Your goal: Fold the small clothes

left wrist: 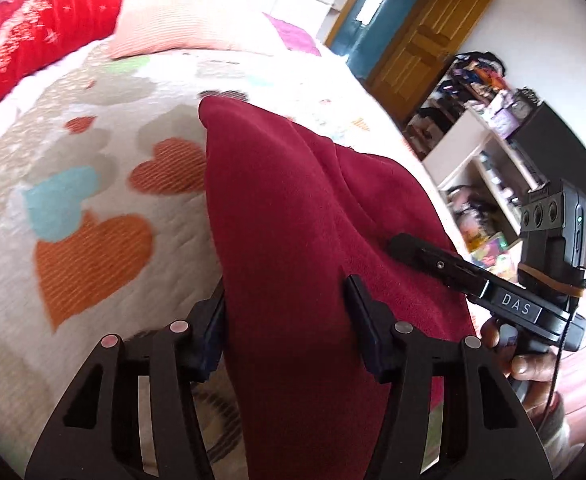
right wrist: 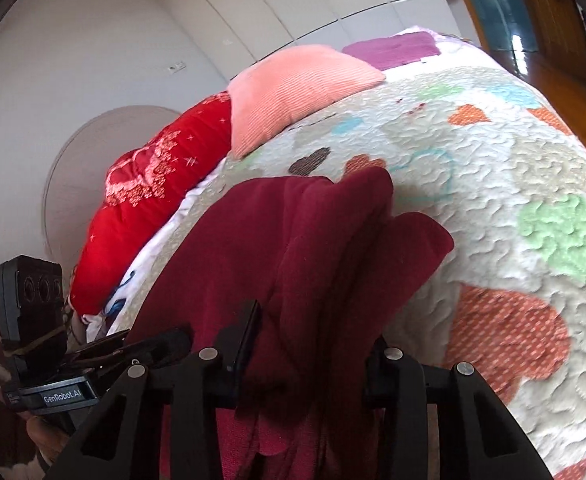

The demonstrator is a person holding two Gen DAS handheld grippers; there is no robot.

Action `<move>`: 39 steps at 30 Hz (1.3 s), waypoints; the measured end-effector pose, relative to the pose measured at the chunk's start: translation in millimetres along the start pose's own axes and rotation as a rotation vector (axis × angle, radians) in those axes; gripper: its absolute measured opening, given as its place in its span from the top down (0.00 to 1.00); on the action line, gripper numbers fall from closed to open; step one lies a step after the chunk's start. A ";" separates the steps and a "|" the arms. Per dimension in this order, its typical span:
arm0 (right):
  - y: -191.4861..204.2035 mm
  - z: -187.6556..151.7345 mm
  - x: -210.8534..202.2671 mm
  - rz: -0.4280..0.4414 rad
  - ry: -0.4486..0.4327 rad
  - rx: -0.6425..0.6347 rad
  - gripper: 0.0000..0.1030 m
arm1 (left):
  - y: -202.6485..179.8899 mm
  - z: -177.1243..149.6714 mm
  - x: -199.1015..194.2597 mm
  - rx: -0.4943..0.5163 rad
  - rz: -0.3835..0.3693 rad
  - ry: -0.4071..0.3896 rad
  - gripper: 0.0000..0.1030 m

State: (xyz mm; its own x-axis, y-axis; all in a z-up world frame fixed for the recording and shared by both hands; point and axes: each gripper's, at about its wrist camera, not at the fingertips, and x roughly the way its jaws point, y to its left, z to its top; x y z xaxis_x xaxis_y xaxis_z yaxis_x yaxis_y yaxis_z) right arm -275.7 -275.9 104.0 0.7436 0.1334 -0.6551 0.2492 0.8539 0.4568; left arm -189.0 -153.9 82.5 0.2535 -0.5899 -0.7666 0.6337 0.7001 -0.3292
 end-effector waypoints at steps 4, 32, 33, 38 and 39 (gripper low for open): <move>7.8 -18.3 23.3 -0.091 0.095 -0.029 0.54 | 7.0 -17.4 10.9 -0.012 0.035 0.025 0.45; 69.0 -41.5 -10.6 -0.292 -0.012 -0.265 0.54 | 5.9 -32.2 -39.4 0.038 0.275 -0.140 0.41; 72.4 -42.9 -16.9 -0.290 -0.036 -0.265 0.53 | 3.7 -32.2 -40.1 0.051 0.296 -0.144 0.41; 85.9 -44.6 -35.7 -0.298 -0.108 -0.258 0.51 | 0.7 -30.8 -43.3 0.072 0.326 -0.171 0.41; 88.1 -45.0 -36.8 -0.306 -0.112 -0.262 0.47 | -0.1 -31.0 -44.2 0.070 0.327 -0.177 0.41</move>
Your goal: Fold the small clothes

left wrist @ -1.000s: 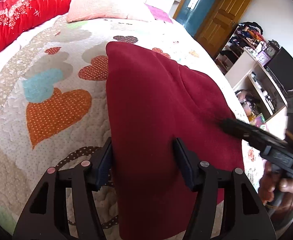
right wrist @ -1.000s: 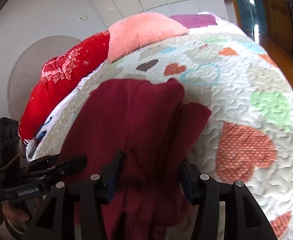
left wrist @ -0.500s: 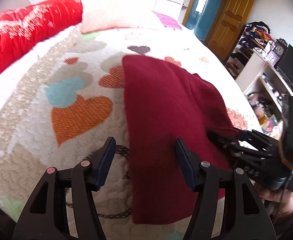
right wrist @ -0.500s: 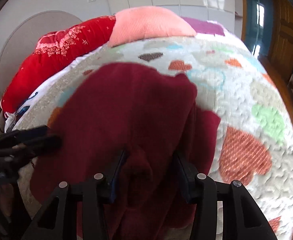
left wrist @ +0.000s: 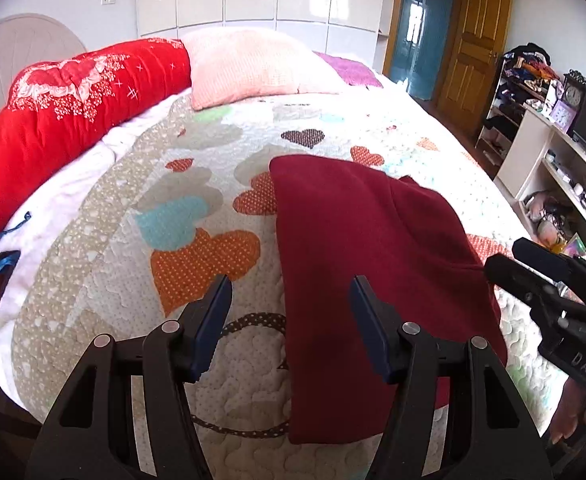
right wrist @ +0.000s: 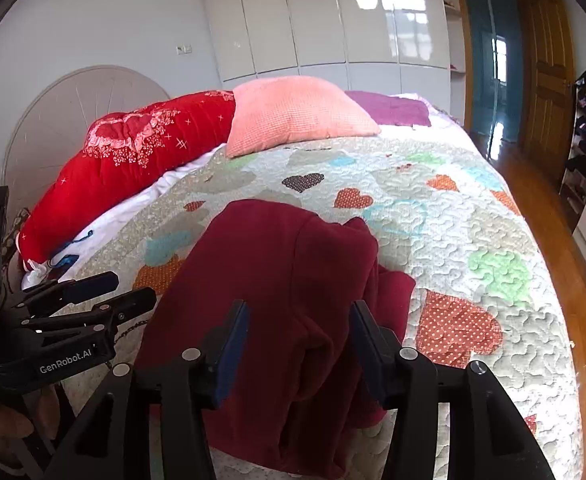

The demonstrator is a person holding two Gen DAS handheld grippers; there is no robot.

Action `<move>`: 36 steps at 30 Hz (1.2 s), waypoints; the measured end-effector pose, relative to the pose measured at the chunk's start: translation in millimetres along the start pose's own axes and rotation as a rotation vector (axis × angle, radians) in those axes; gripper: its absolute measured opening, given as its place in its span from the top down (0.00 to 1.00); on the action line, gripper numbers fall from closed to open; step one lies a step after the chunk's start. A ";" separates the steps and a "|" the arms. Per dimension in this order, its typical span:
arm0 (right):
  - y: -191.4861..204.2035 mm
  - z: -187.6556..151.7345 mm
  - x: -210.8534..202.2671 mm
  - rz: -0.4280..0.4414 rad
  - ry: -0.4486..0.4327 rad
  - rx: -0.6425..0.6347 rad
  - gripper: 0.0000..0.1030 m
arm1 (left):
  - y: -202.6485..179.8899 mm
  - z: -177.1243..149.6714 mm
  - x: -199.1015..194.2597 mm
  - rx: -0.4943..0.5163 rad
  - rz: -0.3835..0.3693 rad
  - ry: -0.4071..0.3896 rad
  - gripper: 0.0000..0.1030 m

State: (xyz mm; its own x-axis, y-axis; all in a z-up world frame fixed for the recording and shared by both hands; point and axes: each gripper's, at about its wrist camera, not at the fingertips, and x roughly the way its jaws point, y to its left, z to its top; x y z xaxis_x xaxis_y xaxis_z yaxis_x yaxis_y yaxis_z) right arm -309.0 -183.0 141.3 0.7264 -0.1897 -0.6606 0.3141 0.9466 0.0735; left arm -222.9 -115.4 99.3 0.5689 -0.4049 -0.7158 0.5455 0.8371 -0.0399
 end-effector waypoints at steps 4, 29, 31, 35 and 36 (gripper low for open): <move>2.8 0.5 -2.1 -0.020 -0.010 -0.006 0.40 | -0.8 0.2 -1.2 -0.001 0.024 -0.012 0.41; -0.7 -6.0 8.7 -0.011 0.017 0.029 0.37 | -10.0 -2.9 -3.0 0.024 0.034 -0.055 0.41; -0.5 -6.2 9.8 -0.009 0.020 0.031 0.37 | -10.6 -2.8 -2.4 0.026 0.035 -0.053 0.41; -1.8 -6.6 10.8 -0.006 0.024 0.031 0.37 | -10.3 -3.5 -0.8 0.028 0.035 -0.049 0.41; -1.9 -6.9 11.3 -0.006 0.025 0.031 0.37 | -10.4 -3.6 -0.2 0.029 0.037 -0.048 0.41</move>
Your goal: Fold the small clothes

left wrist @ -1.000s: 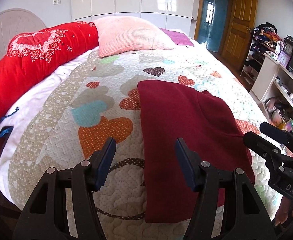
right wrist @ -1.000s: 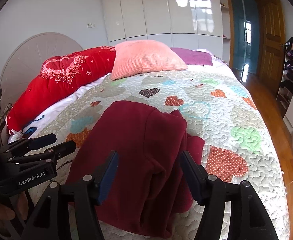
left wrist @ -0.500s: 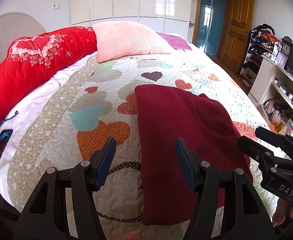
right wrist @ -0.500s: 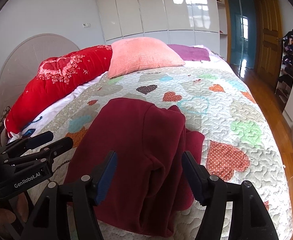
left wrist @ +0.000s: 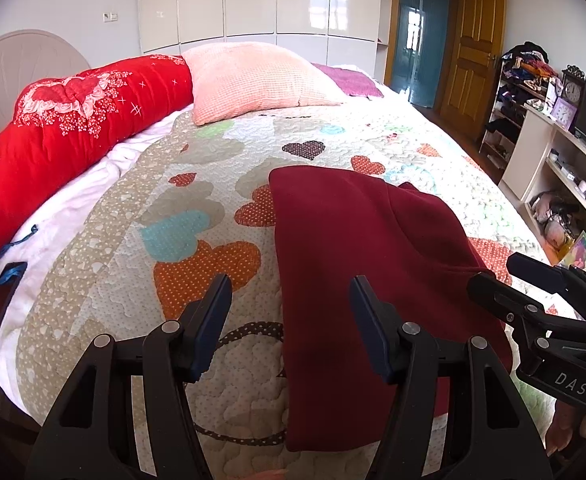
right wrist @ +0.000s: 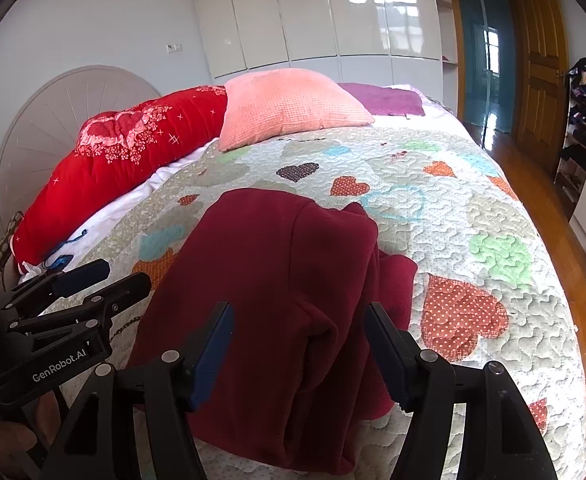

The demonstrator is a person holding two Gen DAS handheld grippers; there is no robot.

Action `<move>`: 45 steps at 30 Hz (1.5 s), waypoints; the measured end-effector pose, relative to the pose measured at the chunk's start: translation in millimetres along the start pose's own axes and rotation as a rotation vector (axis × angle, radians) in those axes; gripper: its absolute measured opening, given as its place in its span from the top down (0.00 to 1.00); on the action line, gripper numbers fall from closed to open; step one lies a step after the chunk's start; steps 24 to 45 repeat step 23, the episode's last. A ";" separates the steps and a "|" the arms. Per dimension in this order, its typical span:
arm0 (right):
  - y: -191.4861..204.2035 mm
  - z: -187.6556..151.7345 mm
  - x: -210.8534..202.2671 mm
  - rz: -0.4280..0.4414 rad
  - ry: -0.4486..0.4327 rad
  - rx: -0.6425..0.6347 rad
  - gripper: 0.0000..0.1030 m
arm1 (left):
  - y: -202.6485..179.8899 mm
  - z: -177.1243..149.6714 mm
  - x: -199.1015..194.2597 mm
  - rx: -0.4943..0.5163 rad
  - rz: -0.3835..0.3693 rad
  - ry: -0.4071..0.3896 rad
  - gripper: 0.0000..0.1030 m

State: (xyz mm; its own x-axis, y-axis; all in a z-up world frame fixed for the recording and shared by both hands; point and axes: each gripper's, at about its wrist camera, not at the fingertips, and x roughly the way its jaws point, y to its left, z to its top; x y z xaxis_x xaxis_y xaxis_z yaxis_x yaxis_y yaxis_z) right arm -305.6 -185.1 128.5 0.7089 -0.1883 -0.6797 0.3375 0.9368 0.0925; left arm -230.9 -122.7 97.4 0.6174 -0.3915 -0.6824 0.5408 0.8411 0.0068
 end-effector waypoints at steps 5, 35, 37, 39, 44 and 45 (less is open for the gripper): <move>0.0 -0.7 2.9 0.013 0.008 0.002 0.37 | 1.7 0.5 1.7 -0.005 0.002 0.004 0.41; -0.9 -0.8 8.4 0.019 0.023 -0.010 0.37 | 7.1 3.0 2.5 -0.012 -0.004 -0.028 0.41; -0.9 -0.8 8.4 0.019 0.023 -0.010 0.37 | 7.1 3.0 2.5 -0.012 -0.004 -0.028 0.41; -0.9 -0.8 8.4 0.019 0.023 -0.010 0.37 | 7.1 3.0 2.5 -0.012 -0.004 -0.028 0.41; -0.9 -0.8 8.4 0.019 0.023 -0.010 0.37 | 7.1 3.0 2.5 -0.012 -0.004 -0.028 0.41; -0.9 -0.8 8.4 0.019 0.023 -0.010 0.37 | 7.1 3.0 2.5 -0.012 -0.004 -0.028 0.41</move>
